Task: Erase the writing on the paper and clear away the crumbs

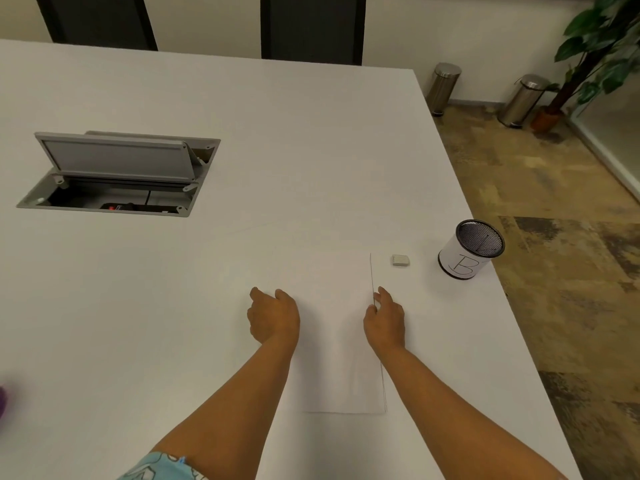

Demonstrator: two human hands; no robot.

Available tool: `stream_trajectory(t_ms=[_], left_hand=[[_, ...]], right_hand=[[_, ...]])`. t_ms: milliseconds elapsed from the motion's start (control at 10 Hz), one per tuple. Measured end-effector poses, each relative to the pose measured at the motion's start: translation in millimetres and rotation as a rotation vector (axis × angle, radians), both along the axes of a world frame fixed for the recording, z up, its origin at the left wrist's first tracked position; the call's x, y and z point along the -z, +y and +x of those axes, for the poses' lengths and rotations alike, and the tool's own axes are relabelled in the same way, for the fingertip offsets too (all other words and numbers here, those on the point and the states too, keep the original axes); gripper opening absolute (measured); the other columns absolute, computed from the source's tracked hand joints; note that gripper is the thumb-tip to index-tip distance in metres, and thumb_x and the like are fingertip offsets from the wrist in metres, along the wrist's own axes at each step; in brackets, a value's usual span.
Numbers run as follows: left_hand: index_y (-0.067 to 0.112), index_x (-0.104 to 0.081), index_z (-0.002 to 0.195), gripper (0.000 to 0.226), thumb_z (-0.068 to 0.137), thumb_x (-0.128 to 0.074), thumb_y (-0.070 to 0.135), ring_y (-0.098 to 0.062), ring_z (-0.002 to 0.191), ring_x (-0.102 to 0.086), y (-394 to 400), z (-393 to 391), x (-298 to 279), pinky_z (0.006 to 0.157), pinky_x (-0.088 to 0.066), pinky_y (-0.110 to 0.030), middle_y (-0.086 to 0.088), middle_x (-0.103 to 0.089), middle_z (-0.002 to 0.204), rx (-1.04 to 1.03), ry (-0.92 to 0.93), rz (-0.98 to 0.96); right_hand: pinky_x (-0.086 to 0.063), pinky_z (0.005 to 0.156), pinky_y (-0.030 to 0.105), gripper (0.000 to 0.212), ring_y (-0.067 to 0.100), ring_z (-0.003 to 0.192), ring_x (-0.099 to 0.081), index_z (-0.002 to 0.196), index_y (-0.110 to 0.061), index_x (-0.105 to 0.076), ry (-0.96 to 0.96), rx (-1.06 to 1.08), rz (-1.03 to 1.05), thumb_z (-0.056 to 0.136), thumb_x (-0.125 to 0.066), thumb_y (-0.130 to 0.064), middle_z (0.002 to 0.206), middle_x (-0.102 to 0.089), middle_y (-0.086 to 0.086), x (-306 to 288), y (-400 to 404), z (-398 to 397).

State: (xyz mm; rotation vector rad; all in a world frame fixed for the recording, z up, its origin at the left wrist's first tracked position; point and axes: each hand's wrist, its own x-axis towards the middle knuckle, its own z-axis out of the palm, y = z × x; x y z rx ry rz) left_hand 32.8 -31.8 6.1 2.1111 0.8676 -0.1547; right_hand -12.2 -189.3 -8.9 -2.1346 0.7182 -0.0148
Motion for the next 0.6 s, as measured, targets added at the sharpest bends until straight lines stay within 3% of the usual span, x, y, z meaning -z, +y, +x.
stream_trajectory(t_ms=[300,600], left_hand=[[0.005,-0.029,0.138,0.048,0.095,-0.040,0.025,-0.036,0.113,-0.051,5.3,-0.9,-4.1,0.088,-0.042,-0.042,-0.020,-0.054,0.124,0.032,0.009,-0.046],[0.004,-0.034,0.135,0.047,0.093,-0.045,0.020,-0.032,0.122,-0.042,12.9,-5.5,-10.3,0.093,-0.038,-0.046,-0.015,-0.048,0.133,0.067,-0.035,0.041]], right_hand=[[-0.034,0.103,0.047,0.045,0.028,0.126,-0.037,0.134,-0.009,-0.034,0.058,-0.004,0.041,0.090,-0.041,-0.007,0.136,-0.046,0.011,-1.9,0.3,8.6],[-0.035,0.101,0.035,0.042,0.027,0.126,-0.040,0.134,-0.012,-0.037,-0.062,0.235,0.242,0.092,-0.046,-0.014,0.138,-0.043,0.012,-11.1,-0.9,-10.5]])
